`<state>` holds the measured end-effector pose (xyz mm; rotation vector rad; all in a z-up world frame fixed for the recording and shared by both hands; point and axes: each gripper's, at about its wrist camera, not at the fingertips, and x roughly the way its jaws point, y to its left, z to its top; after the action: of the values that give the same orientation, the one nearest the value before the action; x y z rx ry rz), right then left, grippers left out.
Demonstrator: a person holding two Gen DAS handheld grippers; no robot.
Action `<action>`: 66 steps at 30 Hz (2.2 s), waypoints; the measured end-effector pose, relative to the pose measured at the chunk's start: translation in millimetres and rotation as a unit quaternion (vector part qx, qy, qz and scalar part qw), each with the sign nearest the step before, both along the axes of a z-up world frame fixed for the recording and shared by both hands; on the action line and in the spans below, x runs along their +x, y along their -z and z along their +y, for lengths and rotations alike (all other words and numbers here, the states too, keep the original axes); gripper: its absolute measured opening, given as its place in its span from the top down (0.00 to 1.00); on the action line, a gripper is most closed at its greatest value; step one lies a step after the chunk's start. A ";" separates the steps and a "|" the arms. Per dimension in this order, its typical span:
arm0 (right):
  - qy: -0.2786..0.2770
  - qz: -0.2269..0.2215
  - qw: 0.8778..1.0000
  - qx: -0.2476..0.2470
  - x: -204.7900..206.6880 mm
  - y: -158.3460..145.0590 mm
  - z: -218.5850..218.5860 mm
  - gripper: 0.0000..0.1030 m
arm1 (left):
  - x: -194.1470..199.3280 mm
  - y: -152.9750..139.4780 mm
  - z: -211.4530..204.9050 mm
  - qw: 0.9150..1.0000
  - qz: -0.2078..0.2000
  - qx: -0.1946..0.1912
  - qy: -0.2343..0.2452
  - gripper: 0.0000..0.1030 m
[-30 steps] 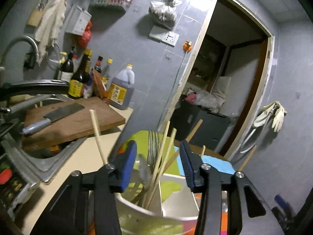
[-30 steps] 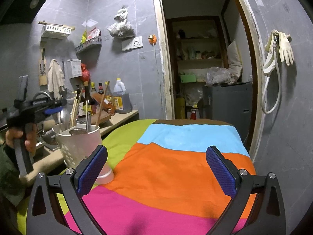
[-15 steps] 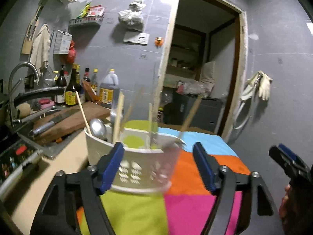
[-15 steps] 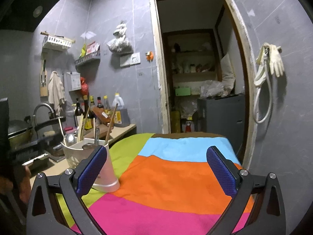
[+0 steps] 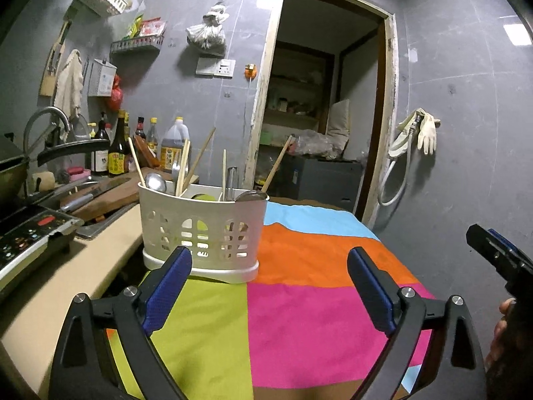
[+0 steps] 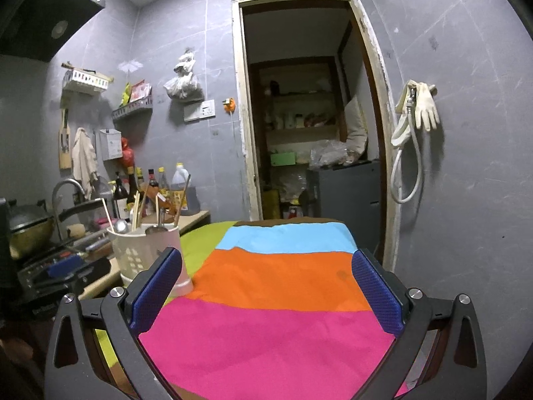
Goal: Organize utensils
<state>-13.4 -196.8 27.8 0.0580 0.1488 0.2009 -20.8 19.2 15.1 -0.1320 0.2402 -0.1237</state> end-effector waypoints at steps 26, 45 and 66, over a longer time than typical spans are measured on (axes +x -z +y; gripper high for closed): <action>0.007 0.005 1.000 -0.021 1.0 16.8 13.1 0.00 | -6.6 6.2 6.1 0.999 -0.006 0.014 -0.028 0.11; 0.007 0.013 1.000 -0.021 6.0 21.3 12.2 0.00 | -4.9 9.3 10.6 1.000 0.003 0.009 -0.022 0.11; 0.008 0.015 1.000 -0.020 6.7 20.6 11.5 0.00 | -3.0 11.4 11.8 1.000 0.004 0.018 -0.021 0.11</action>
<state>-6.7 -185.3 7.2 0.0215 0.1822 0.1816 -23.8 31.0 3.8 -0.1024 0.2476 -0.0772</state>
